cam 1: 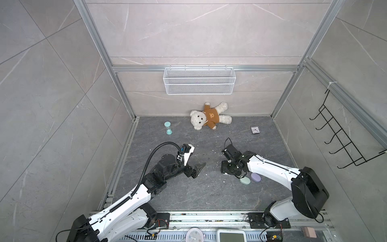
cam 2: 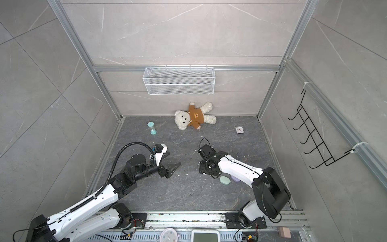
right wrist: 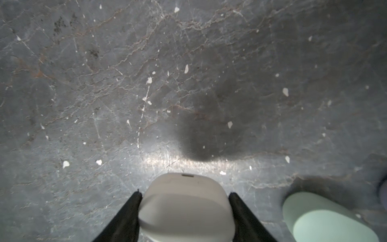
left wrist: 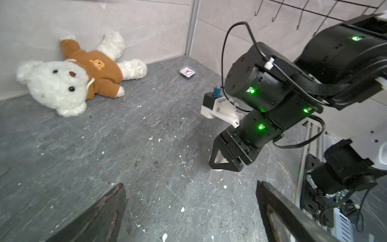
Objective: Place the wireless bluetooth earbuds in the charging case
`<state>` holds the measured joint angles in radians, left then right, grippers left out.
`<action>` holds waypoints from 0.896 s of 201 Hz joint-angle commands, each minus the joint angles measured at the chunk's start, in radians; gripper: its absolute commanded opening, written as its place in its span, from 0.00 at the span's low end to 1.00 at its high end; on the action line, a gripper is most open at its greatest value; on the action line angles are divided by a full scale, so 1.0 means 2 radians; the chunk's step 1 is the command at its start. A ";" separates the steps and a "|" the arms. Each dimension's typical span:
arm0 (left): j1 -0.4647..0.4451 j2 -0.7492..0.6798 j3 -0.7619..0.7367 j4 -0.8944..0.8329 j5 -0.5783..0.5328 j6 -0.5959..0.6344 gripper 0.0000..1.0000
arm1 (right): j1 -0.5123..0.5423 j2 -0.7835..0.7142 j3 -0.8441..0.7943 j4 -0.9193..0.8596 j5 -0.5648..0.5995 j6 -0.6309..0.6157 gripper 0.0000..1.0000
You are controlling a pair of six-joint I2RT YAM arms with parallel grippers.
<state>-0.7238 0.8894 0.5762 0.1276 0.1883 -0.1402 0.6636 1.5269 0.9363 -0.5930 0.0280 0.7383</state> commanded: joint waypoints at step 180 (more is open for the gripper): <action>0.289 -0.001 -0.066 0.033 -0.114 0.064 0.98 | -0.161 -0.107 -0.036 0.132 0.186 -0.224 1.00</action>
<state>-0.2363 0.8642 0.4633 0.0662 -0.0879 -0.0776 0.4137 1.3380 0.9337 -0.4416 0.2428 0.4294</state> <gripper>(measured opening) 0.984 0.998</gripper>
